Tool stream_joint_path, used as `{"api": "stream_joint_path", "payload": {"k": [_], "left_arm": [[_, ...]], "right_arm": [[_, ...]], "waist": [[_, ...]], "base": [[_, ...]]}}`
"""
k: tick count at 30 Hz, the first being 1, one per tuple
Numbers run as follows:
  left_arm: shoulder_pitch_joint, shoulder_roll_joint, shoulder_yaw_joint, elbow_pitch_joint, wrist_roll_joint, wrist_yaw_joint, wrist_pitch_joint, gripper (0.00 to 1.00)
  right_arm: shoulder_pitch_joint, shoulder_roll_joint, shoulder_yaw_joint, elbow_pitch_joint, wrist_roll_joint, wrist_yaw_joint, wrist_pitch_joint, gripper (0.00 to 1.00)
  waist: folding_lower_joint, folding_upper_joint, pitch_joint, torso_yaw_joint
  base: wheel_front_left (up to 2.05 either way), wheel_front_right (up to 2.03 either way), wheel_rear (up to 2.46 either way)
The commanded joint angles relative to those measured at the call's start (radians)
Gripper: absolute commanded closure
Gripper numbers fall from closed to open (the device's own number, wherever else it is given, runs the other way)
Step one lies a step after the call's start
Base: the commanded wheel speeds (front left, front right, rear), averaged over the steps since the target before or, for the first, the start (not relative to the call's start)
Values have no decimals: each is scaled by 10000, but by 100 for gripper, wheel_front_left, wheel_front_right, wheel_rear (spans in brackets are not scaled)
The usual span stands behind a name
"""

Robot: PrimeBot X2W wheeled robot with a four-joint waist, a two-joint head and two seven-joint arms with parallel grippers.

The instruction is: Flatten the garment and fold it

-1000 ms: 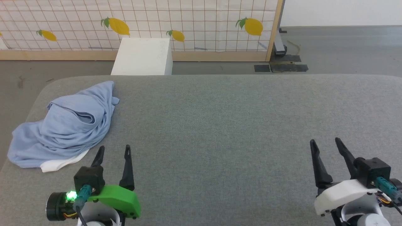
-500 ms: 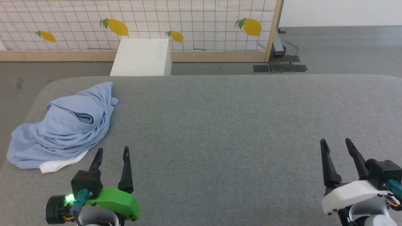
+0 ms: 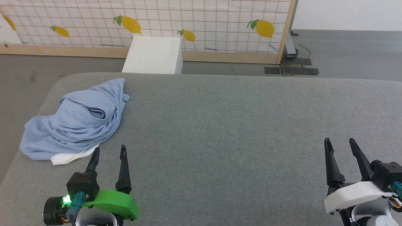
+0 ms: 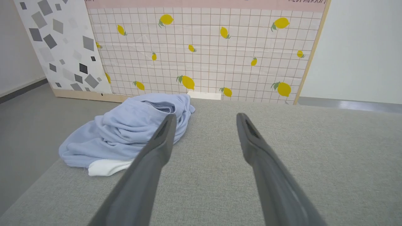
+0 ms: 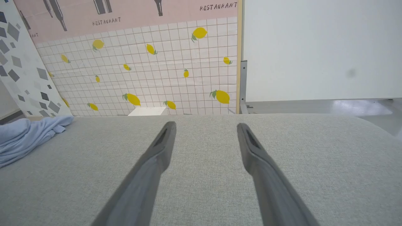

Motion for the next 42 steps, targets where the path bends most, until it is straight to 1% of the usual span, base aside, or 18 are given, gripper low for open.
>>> {"api": "stream_joint_path", "payload": {"k": [1, 17, 34, 42], "left_arm": [[147, -21, 26, -51, -115, 58, -97, 0], [378, -27, 84, -88, -357, 89, -425, 0], [709, -34, 214, -68, -650, -45, -776, 0], [874, -37, 326, -132, -791, -111, -939, 0]], "right_arm": [[-49, 9, -26, 56, 122, -8, -106, 0], [54, 12, 117, 311, 460, -10, -436, 0], [145, 15, 207, 737, 947, -12, -788, 0], [111, 17, 203, 940, 1200, -13, -952, 0]], "waist": [[0, -1, -18, 190], [0, -1, -137, 1606], [0, -1, -349, 3533], [0, -1, -398, 4079]], "base": [[0, 0, 0], [0, 0, 0], [0, 0, 0], [0, 0, 0]]}}
